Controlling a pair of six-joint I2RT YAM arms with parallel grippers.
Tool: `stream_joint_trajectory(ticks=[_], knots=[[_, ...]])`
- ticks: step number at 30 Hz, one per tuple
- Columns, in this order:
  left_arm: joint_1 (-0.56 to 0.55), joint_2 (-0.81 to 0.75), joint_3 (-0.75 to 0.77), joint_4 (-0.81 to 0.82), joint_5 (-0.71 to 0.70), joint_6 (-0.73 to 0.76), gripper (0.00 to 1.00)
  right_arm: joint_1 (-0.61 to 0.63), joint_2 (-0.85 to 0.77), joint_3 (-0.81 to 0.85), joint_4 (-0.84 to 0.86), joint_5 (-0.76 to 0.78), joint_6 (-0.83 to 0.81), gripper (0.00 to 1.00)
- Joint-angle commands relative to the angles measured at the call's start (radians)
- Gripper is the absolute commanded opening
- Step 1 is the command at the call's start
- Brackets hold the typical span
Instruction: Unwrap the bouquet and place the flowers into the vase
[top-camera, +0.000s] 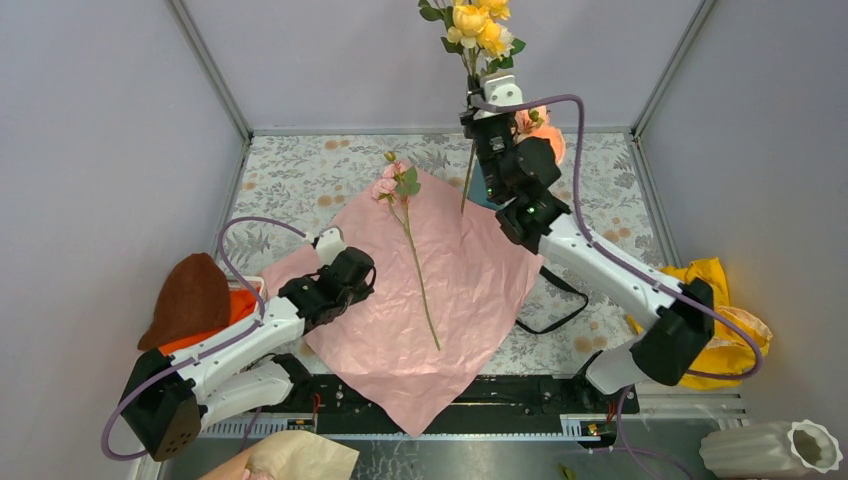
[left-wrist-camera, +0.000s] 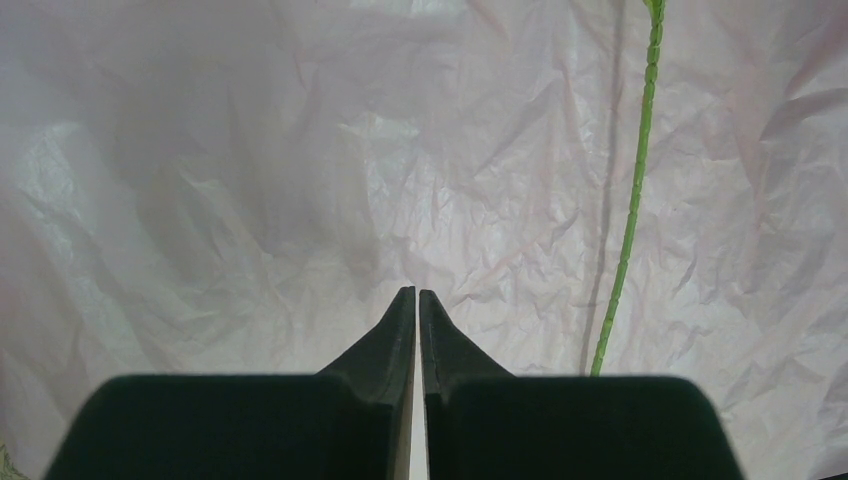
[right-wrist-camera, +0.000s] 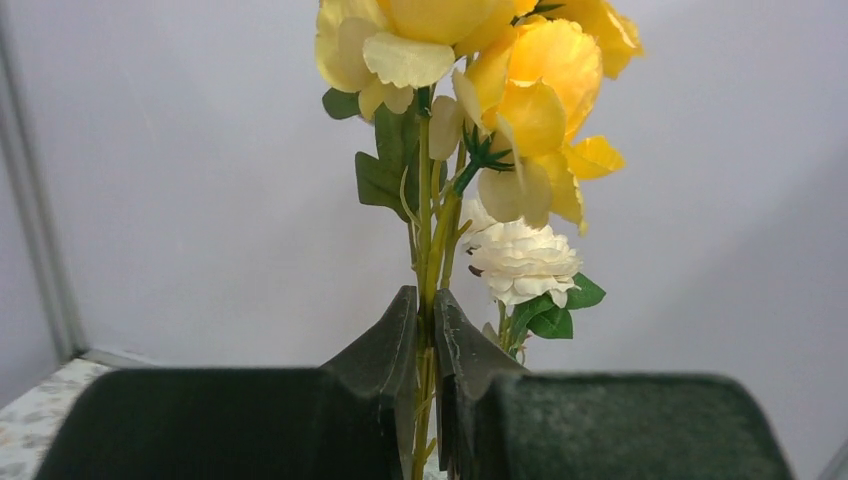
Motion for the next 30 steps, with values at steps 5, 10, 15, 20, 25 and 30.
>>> stream_joint_trajectory(ticks=[5,10,15,20,25,30], knots=[[0.015,0.006,0.041,0.015,-0.039,0.013,0.09,-0.035,0.182,0.120,0.391,0.071,-0.313,0.00],[0.016,0.021,0.047,0.015,-0.037,0.016,0.09,-0.069,0.268,0.201,0.452,0.057,-0.389,0.00],[0.017,0.016,0.040,0.012,-0.037,0.013,0.09,-0.113,0.292,0.231,0.448,0.033,-0.378,0.00],[0.019,0.011,0.035,0.010,-0.036,0.012,0.09,-0.167,0.305,0.224,0.451,0.012,-0.331,0.00],[0.020,0.016,0.036,0.008,-0.036,0.010,0.09,-0.202,0.336,0.215,0.491,0.005,-0.293,0.00],[0.023,0.018,0.037,0.007,-0.042,0.010,0.09,-0.212,0.354,0.193,0.524,-0.006,-0.269,0.00]])
